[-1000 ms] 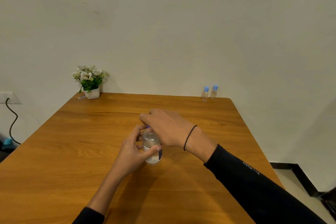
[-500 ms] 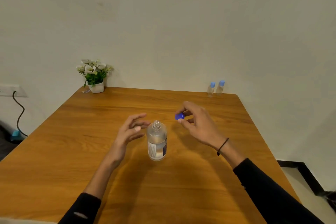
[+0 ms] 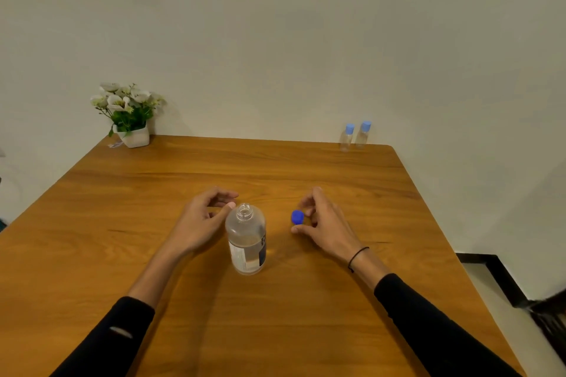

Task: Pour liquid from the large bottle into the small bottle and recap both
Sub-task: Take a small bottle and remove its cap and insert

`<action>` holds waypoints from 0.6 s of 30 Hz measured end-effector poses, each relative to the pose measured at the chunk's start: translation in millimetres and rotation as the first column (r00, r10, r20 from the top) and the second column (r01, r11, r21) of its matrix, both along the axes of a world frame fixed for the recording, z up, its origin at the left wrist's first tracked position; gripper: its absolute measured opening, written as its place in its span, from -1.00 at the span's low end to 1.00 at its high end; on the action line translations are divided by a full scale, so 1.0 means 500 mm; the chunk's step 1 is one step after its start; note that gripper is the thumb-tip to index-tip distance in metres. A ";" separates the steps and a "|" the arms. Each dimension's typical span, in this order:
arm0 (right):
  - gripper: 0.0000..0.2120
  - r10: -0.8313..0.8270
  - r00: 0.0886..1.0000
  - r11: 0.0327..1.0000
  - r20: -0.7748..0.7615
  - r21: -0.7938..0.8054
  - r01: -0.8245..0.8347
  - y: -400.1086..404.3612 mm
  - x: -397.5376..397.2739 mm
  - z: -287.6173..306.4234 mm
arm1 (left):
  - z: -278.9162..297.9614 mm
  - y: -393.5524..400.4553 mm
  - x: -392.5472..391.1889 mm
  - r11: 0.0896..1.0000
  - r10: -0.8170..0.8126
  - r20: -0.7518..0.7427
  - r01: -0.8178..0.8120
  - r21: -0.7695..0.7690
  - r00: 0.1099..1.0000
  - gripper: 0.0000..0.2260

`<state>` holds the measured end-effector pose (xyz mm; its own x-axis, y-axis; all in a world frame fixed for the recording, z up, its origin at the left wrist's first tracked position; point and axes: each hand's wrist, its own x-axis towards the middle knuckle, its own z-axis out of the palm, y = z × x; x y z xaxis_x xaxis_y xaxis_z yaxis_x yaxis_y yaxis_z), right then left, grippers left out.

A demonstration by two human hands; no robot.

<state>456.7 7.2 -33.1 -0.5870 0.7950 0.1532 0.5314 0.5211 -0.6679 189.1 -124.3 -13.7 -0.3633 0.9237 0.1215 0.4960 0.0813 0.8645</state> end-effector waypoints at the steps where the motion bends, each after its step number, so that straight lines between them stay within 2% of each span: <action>1: -0.50 0.007 1.000 1.000 -0.017 -0.014 -0.007 0.011 0.005 0.004 | -0.004 0.009 -0.004 1.000 0.000 0.001 0.000 -0.007 1.000 -0.81; 4: -0.55 -0.124 0.982 0.992 -0.141 -0.016 0.123 0.077 0.010 0.022 | -0.013 0.032 -0.016 1.000 0.004 0.006 -0.004 -0.009 1.000 -0.83; 7: -0.60 -0.385 0.883 0.923 -0.269 -0.090 0.375 0.193 0.003 0.039 | -0.013 0.056 -0.026 0.999 -0.019 0.005 0.019 0.026 1.000 -0.83; 10: -0.43 -0.537 0.815 0.843 -0.218 -0.182 0.506 0.299 -0.020 0.061 | -0.006 0.074 -0.028 0.999 -0.035 -0.021 0.035 0.032 0.999 -0.82; 14: -0.25 -0.643 0.750 0.764 -0.157 -0.198 0.614 0.381 -0.061 0.065 | -0.008 0.087 -0.024 0.997 -0.066 -0.035 0.067 0.030 0.997 -0.80; 16: -0.25 -0.682 0.725 0.730 -0.094 -0.153 0.666 0.403 -0.077 0.058 | -0.011 0.086 -0.026 0.997 -0.073 -0.027 0.074 0.036 0.997 -0.79; 18: -0.38 -0.700 0.713 0.714 -0.042 -0.060 0.698 0.415 -0.084 0.049 | -0.011 0.080 -0.030 0.997 -0.067 -0.027 0.068 0.037 0.997 -0.79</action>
<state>414.5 214.6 -8.5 0.1476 0.9806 0.1292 0.6941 -0.0096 -0.7198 173.9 -84.1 -19.1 -0.2966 0.9406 0.1653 0.5210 0.0144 0.8534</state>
